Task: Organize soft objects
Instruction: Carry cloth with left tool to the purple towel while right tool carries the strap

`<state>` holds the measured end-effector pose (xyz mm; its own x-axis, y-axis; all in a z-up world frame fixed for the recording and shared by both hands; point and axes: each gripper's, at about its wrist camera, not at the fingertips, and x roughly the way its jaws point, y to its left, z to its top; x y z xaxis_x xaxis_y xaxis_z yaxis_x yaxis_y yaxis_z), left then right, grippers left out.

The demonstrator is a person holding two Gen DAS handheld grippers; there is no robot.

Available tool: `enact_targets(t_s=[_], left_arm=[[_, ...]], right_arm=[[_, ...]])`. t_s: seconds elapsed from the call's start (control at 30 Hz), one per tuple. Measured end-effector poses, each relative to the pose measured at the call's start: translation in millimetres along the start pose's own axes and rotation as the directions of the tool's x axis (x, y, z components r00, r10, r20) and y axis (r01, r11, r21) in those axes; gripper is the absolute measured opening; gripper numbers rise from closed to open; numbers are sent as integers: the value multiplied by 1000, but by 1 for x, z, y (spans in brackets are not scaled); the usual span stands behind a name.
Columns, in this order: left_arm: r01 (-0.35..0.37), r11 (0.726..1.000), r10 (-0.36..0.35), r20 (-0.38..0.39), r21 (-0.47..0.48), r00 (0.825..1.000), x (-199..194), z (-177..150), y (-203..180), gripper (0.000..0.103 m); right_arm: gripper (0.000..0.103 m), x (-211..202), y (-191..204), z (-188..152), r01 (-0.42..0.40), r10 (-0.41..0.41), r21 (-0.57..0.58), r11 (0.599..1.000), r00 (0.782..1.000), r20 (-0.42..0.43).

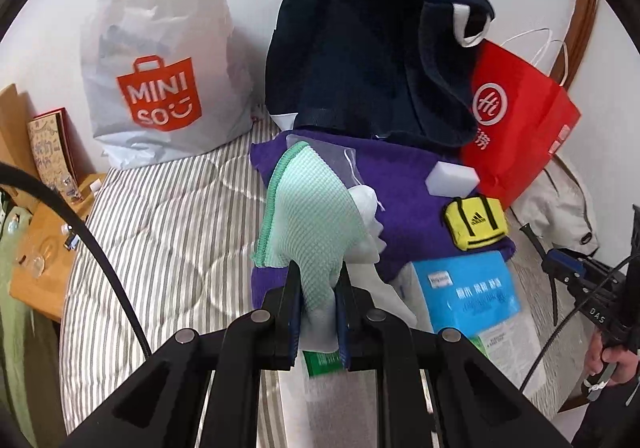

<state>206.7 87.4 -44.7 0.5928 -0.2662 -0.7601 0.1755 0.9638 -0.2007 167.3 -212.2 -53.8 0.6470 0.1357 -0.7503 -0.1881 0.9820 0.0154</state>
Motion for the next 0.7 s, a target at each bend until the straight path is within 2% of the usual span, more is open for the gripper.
enact_targets(t_s=[0.37,0.7], left_arm=[[17,1000,-17,-38,10,999,43,35,2,14],[23,999,-21,-60,23,998,66,53,2,14]], right_arm=[[20,49,5,50,-38,38,-27,999,999,4],[20,95,7,79,-71,71,-8,997,997,-25]])
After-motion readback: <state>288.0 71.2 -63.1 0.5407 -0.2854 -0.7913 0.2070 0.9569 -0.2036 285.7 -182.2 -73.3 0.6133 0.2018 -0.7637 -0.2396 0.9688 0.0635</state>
